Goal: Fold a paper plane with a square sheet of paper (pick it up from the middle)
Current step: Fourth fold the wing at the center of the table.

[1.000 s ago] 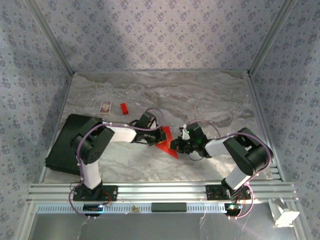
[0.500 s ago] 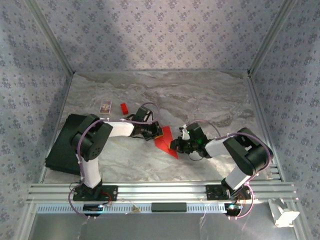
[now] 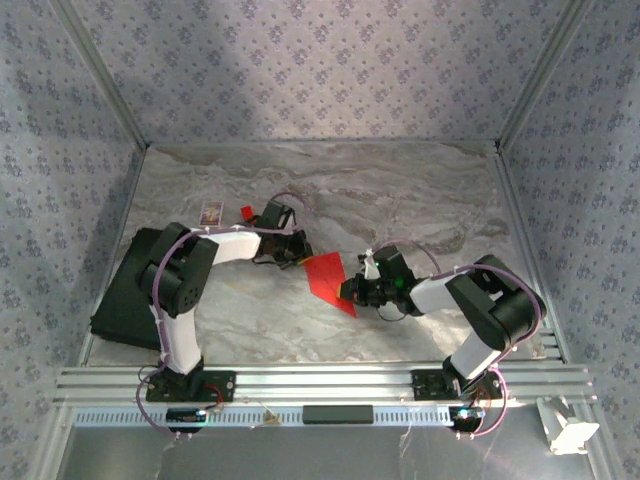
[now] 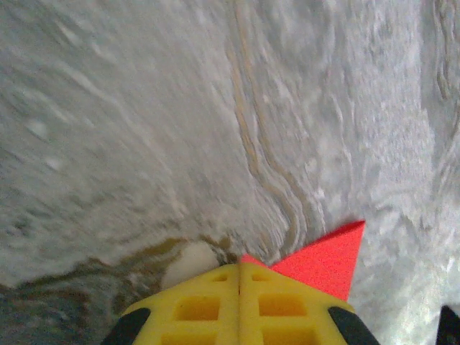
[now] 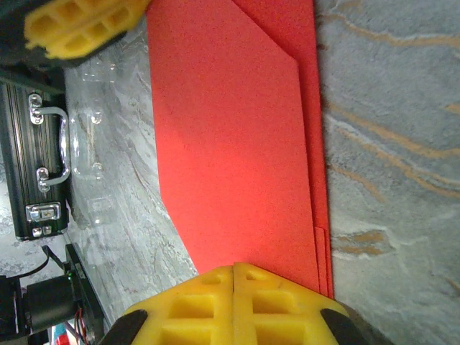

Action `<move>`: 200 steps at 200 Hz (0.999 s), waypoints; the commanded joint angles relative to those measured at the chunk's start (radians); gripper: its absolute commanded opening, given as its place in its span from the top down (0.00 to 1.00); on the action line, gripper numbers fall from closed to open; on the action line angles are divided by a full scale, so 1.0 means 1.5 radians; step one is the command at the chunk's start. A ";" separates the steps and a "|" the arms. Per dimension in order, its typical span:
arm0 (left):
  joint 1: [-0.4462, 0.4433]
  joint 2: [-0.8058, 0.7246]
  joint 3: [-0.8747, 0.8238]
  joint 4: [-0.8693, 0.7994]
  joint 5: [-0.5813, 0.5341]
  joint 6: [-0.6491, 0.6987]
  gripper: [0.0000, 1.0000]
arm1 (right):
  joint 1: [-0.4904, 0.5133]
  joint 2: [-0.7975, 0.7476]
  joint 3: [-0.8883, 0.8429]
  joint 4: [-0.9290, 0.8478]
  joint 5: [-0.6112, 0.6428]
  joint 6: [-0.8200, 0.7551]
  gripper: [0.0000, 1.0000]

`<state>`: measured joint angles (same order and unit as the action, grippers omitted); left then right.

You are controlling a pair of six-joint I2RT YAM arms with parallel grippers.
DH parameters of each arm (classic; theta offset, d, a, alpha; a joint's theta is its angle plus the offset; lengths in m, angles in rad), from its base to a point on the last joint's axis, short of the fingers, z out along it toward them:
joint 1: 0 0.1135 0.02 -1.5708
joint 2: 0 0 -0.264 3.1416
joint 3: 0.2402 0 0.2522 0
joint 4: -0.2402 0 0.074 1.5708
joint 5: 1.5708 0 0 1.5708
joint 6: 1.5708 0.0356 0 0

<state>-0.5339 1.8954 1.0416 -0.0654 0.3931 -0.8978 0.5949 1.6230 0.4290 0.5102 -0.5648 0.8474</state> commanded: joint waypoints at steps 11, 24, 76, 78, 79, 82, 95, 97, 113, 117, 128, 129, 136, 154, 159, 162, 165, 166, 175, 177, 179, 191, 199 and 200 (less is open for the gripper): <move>0.013 0.018 0.032 -0.063 -0.054 0.022 0.94 | 0.006 0.041 -0.037 -0.153 0.007 -0.016 1.00; 0.014 0.013 0.037 -0.070 -0.054 0.026 0.94 | 0.006 0.041 -0.036 -0.155 0.007 -0.016 1.00; 0.006 -0.068 0.025 -0.069 -0.059 0.027 0.92 | 0.006 0.042 -0.025 -0.162 0.009 -0.018 1.00; 0.004 -0.072 0.024 -0.068 -0.060 0.027 0.92 | 0.006 0.042 -0.024 -0.163 0.009 -0.017 1.00; 0.004 -0.074 0.023 -0.067 -0.060 0.027 0.92 | 0.006 0.042 -0.024 -0.163 0.009 -0.017 1.00; 0.003 -0.079 0.020 -0.065 -0.061 0.026 0.92 | 0.006 0.043 -0.023 -0.164 0.009 -0.018 1.00; -0.009 -0.098 0.007 -0.050 -0.057 0.025 0.90 | 0.006 0.042 -0.020 -0.165 0.009 -0.016 1.00; -0.013 -0.099 0.005 -0.045 -0.054 0.026 0.90 | 0.006 0.042 -0.020 -0.165 0.009 -0.016 1.00; -0.035 -0.104 -0.010 -0.014 -0.029 0.022 0.90 | 0.006 0.041 -0.019 -0.168 0.009 -0.016 1.00; -0.042 -0.102 -0.013 -0.003 -0.019 0.019 0.90 | 0.006 0.041 -0.019 -0.168 0.009 -0.016 1.00; -0.062 -0.093 -0.020 0.024 0.004 0.013 0.91 | 0.005 0.041 -0.018 -0.169 0.009 -0.017 1.00; -0.064 -0.092 -0.020 0.026 0.005 0.013 0.91 | 0.005 0.041 -0.019 -0.169 0.008 -0.017 1.00; -0.077 -0.083 -0.020 0.034 0.012 0.011 0.91 | 0.005 0.041 -0.019 -0.168 0.008 -0.016 1.00; -0.103 -0.054 -0.019 0.041 0.013 0.011 0.92 | 0.005 0.040 -0.019 -0.169 0.008 -0.014 1.00; -0.107 -0.047 -0.020 0.046 0.015 0.008 0.92 | 0.005 0.039 -0.018 -0.171 0.008 -0.014 1.00; -0.108 -0.042 -0.021 0.050 0.017 0.005 0.92 | 0.004 0.039 -0.018 -0.172 0.009 -0.014 1.00; -0.107 -0.038 -0.023 0.054 0.018 0.003 0.92 | 0.004 0.038 -0.017 -0.172 0.009 -0.015 1.00; -0.108 -0.036 -0.024 0.055 0.018 0.003 0.92 | 0.004 0.038 -0.018 -0.172 0.009 -0.015 1.00; -0.108 -0.025 -0.028 0.063 0.016 -0.002 0.93 | 0.004 0.039 -0.017 -0.172 0.009 -0.016 1.00; -0.107 -0.023 -0.029 0.063 0.014 -0.002 0.93 | 0.004 0.038 -0.017 -0.171 0.010 -0.015 1.00; -0.108 -0.022 -0.029 0.063 0.012 -0.002 0.93 | 0.004 0.039 -0.017 -0.171 0.010 -0.014 1.00; -0.107 -0.010 -0.032 0.063 0.010 0.000 0.93 | 0.004 0.037 -0.015 -0.169 0.009 -0.011 1.00; -0.107 -0.003 -0.033 0.062 0.008 0.001 0.93 | 0.004 0.036 -0.014 -0.166 0.006 -0.009 1.00; -0.108 -0.002 -0.033 0.061 0.009 0.001 0.93 | 0.004 0.036 -0.013 -0.166 0.006 -0.009 1.00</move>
<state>-0.7044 1.8584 1.0054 0.0029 0.4000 -0.8902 0.5911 1.6257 0.4500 0.4713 -0.5739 0.8452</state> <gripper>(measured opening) 0.071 0.051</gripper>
